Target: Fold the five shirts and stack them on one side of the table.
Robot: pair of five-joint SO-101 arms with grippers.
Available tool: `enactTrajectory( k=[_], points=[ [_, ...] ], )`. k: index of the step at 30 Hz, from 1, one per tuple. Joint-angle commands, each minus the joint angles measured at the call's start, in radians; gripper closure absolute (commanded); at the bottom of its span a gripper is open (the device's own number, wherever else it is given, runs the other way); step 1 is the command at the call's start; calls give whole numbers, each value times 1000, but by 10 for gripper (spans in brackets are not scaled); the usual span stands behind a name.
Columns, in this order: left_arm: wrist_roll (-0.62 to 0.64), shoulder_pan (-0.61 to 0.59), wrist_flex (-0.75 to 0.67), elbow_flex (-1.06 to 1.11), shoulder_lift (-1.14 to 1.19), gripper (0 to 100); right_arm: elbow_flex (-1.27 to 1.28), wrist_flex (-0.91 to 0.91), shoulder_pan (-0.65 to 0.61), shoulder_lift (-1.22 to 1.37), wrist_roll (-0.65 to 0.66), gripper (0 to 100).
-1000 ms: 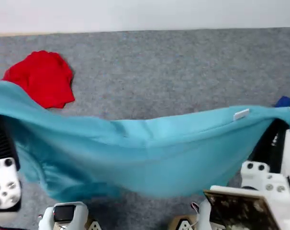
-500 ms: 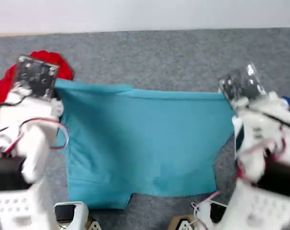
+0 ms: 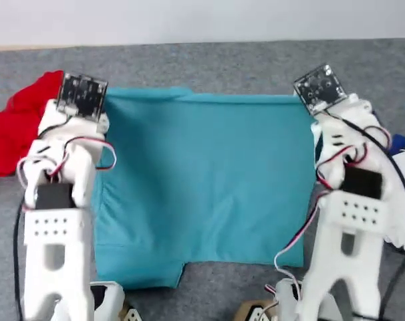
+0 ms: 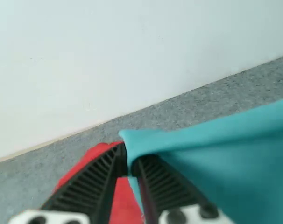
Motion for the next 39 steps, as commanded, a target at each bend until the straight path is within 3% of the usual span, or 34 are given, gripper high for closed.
enactTrajectory(
  k=[1,15,22,26,31,35,39],
  points=[
    [0,14,-44,-139,127,994,-78,-81,-21,77,-18,988],
    [2,61,-41,-696,778,994,-485,-162,-47,533,-18,988],
    [2,69,21,-823,918,994,-555,-143,-58,621,-18,988],
    [-3,78,209,-851,919,994,-562,16,-67,618,-14,989],
    [-17,71,571,-955,919,994,-560,269,-65,558,-14,989],
    [-120,78,867,-1038,919,994,-560,455,-68,486,-14,989],
    [-187,78,1057,-1056,919,995,-560,605,-64,427,-14,989]
  ],
)
